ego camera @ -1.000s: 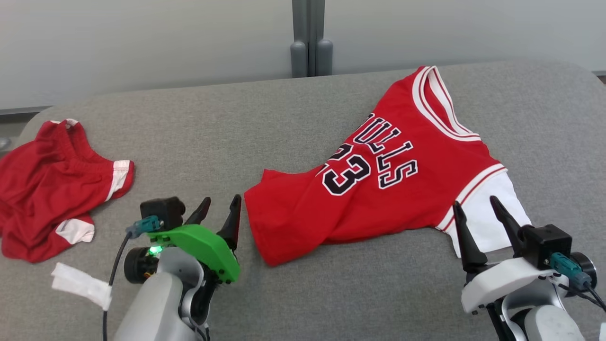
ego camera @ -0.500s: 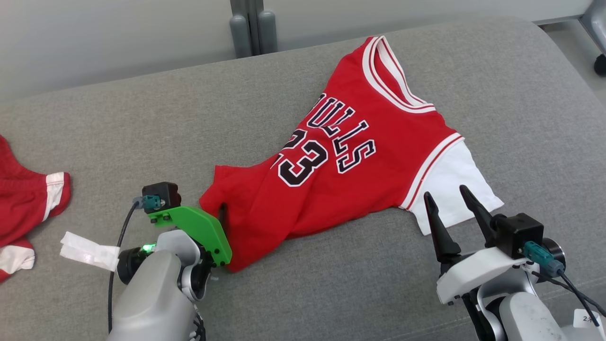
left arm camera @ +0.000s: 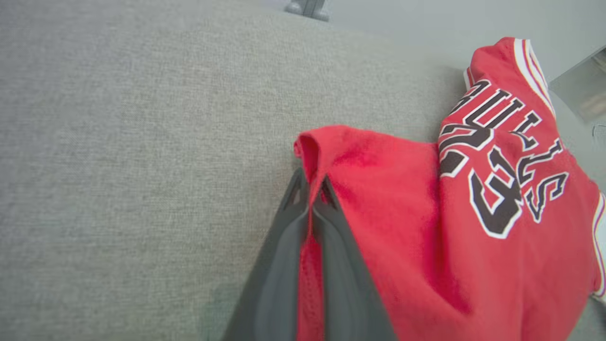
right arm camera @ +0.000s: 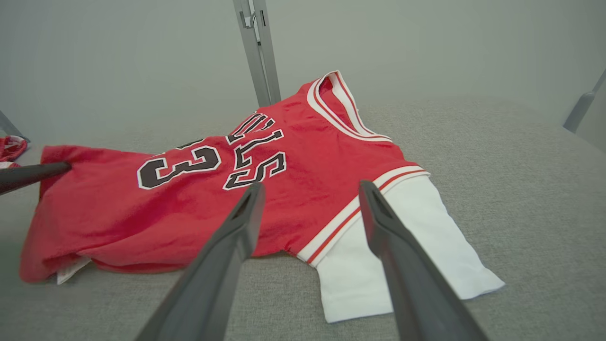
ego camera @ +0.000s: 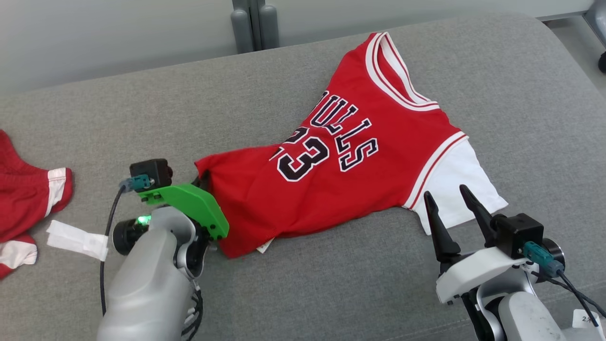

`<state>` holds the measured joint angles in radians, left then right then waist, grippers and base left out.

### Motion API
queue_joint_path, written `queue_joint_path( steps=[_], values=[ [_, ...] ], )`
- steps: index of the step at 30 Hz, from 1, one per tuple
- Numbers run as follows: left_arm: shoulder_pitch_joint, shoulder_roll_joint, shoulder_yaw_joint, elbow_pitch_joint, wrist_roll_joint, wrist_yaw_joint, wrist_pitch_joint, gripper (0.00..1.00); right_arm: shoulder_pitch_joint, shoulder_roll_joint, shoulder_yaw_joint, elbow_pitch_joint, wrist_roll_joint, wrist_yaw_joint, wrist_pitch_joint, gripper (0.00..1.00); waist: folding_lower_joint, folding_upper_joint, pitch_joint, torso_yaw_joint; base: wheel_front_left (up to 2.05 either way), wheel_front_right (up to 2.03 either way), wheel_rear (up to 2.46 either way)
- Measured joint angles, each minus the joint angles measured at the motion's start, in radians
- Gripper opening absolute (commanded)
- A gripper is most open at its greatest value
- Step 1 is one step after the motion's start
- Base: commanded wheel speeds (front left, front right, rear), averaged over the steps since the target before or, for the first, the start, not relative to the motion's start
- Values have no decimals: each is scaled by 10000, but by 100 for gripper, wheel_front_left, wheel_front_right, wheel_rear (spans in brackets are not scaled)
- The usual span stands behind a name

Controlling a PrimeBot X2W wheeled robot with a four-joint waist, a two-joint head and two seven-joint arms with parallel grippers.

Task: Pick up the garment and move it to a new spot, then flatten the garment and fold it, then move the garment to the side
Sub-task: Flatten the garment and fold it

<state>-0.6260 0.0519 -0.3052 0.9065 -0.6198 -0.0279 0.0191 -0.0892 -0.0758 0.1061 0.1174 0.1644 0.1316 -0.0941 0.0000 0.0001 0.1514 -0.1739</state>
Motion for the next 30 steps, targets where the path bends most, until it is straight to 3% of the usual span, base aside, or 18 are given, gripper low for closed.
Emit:
queue_joint_path(
  steps=[5,11,16,26,30],
  values=[
    [-144,2,226,-895,-299,-178,-832,0,10,-38,-84,-128,-8,0,42,100,0,0,-92,249,0,0,0],
    [-57,199,-25,-1935,-98,-219,-725,0,87,-100,-196,-291,-21,0,132,100,0,0,-245,652,0,0,0],
    [-286,587,-59,-2261,96,38,-554,0,76,-117,31,-399,-19,0,178,100,0,0,-282,821,0,0,0],
    [-2077,1172,-113,-1687,606,414,-301,0,-193,-178,430,-451,58,0,176,100,0,0,192,249,0,0,0],
    [-2743,1126,-153,-1266,677,466,-428,0,-301,-169,441,-462,75,0,117,100,0,0,558,-59,0,0,0]
  ],
)
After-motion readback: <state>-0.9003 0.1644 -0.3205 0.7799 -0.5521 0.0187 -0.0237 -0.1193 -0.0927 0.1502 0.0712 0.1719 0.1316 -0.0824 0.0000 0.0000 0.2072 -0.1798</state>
